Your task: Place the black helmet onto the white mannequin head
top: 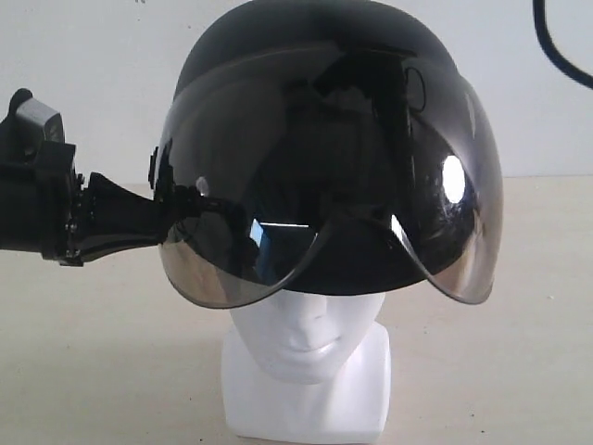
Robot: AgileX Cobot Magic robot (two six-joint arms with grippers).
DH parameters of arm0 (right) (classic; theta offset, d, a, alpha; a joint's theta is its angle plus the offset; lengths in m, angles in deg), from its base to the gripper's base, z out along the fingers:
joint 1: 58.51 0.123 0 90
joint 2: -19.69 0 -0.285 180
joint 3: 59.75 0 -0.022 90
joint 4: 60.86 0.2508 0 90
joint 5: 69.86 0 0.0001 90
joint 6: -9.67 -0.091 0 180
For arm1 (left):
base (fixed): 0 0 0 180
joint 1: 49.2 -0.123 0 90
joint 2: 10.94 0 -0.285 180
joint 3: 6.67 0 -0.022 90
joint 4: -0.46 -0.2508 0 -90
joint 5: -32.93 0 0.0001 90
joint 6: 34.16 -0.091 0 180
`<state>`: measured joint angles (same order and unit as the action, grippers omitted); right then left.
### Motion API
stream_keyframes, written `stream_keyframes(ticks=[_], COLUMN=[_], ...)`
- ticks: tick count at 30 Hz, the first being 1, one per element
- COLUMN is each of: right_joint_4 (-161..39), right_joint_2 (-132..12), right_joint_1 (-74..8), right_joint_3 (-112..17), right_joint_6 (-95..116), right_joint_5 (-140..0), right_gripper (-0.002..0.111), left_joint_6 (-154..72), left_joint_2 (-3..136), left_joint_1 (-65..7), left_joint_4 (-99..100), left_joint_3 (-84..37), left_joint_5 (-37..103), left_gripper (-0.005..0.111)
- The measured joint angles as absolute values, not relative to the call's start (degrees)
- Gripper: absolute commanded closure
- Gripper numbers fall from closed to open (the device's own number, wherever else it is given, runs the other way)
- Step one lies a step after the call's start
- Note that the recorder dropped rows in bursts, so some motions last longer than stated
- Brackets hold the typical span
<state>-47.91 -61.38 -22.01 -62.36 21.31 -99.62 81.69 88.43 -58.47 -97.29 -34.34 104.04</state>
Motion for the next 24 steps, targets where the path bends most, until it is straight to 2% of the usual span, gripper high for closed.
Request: stream_keyframes(ticks=[17,21,24], right_joint_4=[-48.03,-48.03,-48.03], right_joint_2=[-61.38,-61.38,-61.38], right_joint_1=[-22.01,-22.01,-22.01], right_joint_3=[-62.36,-62.36,-62.36], right_joint_6=[21.54,21.54,21.54], right_joint_5=[-101.24,-101.24,-101.33], right_gripper=[0.109,0.109,0.109], left_joint_6=[80.94,80.57,80.57], left_joint_2=[88.43,88.43,88.43], left_joint_1=[-58.56,-58.56,-58.70], left_joint_4=[-97.73,-97.59,-97.70], left_joint_3=[-35.63,-34.61,-33.91], left_joint_5=[103.81,103.57,103.25], left_gripper=[0.101,0.091,0.076])
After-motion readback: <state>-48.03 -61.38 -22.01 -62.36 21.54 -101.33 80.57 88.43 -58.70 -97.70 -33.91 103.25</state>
